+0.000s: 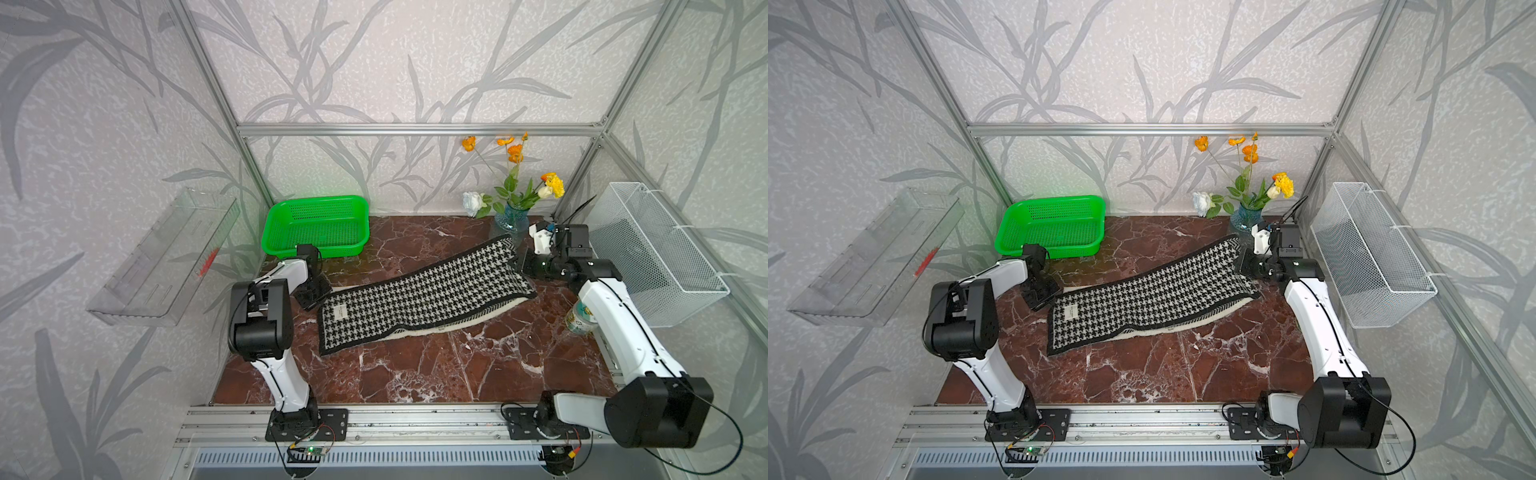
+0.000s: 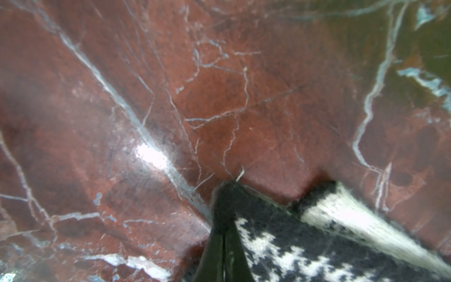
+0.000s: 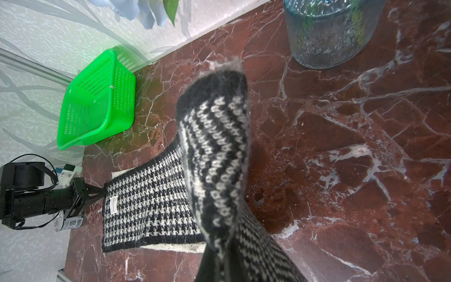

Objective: Roll up the scarf and place it into the basket
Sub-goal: Flatten out the scarf at the center of the board.

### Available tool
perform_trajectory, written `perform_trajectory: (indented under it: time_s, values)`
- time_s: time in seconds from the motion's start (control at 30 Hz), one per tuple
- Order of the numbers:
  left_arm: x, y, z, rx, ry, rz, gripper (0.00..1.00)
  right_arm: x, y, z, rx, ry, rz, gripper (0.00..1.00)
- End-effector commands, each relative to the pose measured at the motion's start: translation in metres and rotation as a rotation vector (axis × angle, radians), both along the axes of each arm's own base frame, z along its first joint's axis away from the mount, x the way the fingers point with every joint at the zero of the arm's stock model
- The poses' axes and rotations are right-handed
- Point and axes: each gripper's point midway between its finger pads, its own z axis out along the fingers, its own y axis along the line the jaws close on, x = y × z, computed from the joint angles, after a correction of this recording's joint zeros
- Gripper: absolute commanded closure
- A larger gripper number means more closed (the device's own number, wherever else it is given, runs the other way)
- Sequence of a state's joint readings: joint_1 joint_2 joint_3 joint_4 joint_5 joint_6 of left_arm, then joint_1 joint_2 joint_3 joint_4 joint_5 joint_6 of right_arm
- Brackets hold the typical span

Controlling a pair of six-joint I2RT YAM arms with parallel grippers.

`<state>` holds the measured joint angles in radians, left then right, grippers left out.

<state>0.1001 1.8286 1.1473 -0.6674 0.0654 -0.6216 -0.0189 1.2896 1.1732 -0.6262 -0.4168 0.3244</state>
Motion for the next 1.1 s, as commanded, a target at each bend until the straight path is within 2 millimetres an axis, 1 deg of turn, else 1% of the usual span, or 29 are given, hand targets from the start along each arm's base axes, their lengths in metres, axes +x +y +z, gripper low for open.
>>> perform_trajectory:
  time_s: [0.0, 0.13, 0.3, 0.4, 0.6, 0.63, 0.7, 0.77, 0.8, 0.83, 0.87, 0.97, 1.07]
  values:
    - [0.009, -0.001, 0.017, -0.008, -0.06, 0.0, 1.0, 0.0, -0.004, 0.014, -0.021, -0.046, -0.008, 1.0]
    - [0.021, -0.002, 0.045, -0.014, -0.122, 0.002, 1.0, 0.0, -0.004, 0.013, -0.02, -0.041, -0.012, 1.0]
    - [0.025, 0.0, 0.065, 0.0, -0.172, 0.007, 1.0, 0.0, -0.006, 0.013, -0.032, -0.042, -0.013, 1.0]
    - [0.03, 0.005, 0.07, 0.023, -0.2, 0.015, 1.0, 0.0, -0.005, 0.011, -0.027, -0.038, -0.011, 1.0]
    - [0.046, 0.009, 0.067, 0.039, -0.203, 0.007, 1.0, -0.003, -0.006, 0.01, -0.031, -0.033, -0.013, 1.0]
    - [0.049, 0.01, 0.066, 0.045, -0.202, 0.005, 0.98, -0.004, -0.005, 0.011, -0.029, -0.035, -0.012, 1.0]
    - [0.054, 0.014, 0.065, 0.064, -0.197, 0.004, 0.91, -0.005, -0.004, 0.014, -0.021, -0.04, -0.012, 1.0]
    - [0.058, 0.017, 0.063, 0.081, -0.193, 0.003, 0.89, -0.007, -0.003, 0.018, -0.011, -0.047, -0.01, 1.0]
    - [0.06, 0.016, 0.062, 0.074, -0.194, 0.0, 0.87, -0.007, -0.002, 0.02, -0.008, -0.049, -0.01, 1.0]
    - [0.063, 0.013, 0.059, 0.056, -0.196, -0.009, 0.82, -0.008, -0.002, 0.023, -0.005, -0.053, -0.008, 1.0]
    - [0.063, 0.01, 0.057, 0.042, -0.189, -0.009, 0.77, -0.009, -0.001, 0.025, 0.002, -0.057, -0.008, 1.0]
    - [0.058, 0.004, 0.05, 0.006, -0.16, -0.002, 0.66, -0.011, 0.008, 0.035, 0.035, -0.07, 0.009, 1.0]
    - [0.05, 0.006, 0.056, 0.02, -0.172, 0.009, 0.58, -0.016, 0.024, 0.049, 0.024, -0.094, 0.049, 1.0]
